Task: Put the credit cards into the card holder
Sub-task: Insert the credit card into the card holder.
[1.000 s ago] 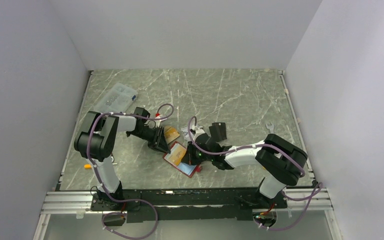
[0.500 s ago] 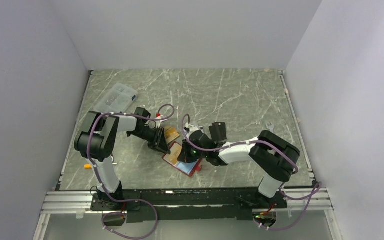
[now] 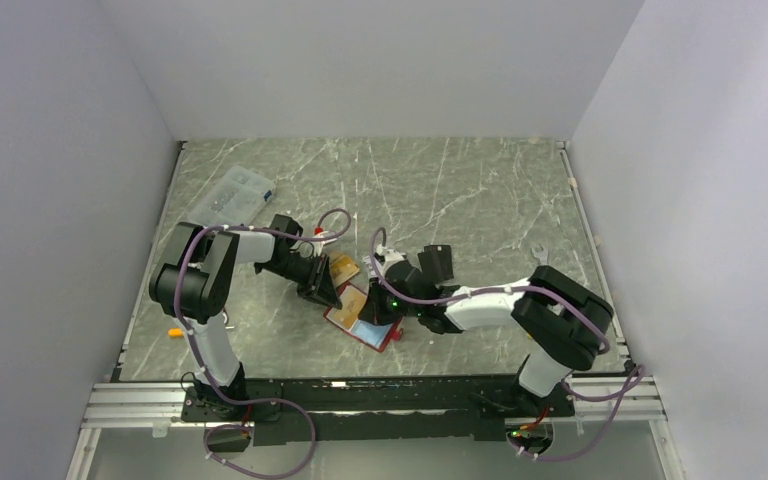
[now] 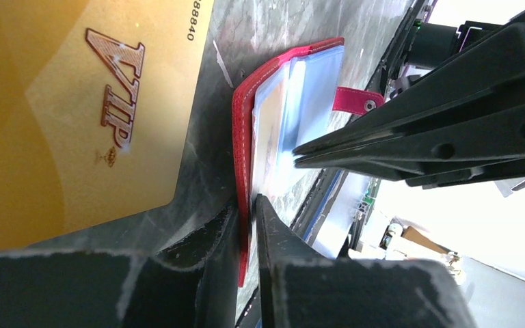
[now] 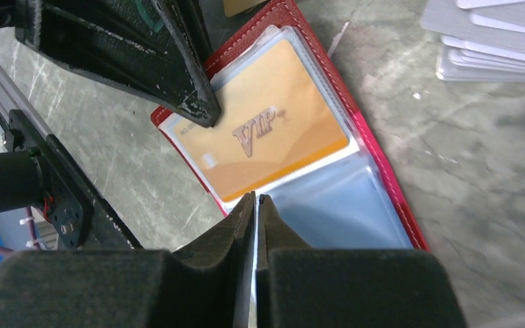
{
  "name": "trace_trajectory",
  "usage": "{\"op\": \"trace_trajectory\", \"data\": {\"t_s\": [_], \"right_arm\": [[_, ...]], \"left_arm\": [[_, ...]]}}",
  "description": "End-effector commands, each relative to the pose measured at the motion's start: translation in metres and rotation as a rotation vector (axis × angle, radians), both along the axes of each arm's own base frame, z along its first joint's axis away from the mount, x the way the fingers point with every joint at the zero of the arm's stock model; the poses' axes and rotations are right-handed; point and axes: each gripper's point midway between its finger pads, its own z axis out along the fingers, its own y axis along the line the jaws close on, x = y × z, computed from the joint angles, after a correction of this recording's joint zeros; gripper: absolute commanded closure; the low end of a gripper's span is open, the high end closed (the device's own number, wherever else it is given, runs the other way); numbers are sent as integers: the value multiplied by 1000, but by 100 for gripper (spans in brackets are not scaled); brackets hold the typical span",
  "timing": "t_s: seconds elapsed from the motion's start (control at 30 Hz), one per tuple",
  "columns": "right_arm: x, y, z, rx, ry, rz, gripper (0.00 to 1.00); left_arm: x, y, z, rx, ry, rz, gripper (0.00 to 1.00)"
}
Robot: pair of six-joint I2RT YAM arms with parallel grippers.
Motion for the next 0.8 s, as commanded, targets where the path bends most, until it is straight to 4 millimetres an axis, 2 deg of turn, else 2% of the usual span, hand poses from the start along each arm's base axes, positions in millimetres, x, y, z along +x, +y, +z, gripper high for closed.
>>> {"op": "trace_trajectory", "data": {"t_s": [0.0, 0.1, 0.23, 0.43, 0.77], "right_arm": [[10, -12, 22, 43, -59, -55, 91], [13, -14, 24, 52, -65, -69, 93], [23, 0, 33, 73, -93, -61, 95], [30, 13, 18, 47, -80, -35, 98], [11, -13, -9, -26, -28, -50, 100]], "left_arm": [[8, -2, 10, -9, -72, -22, 83], [7, -3, 8, -3, -66, -26, 83], [6, -3, 7, -2, -59, -28, 83], [5, -4, 9, -6, -61, -32, 83], [6, -4, 8, 0, -60, -32, 83]]}}
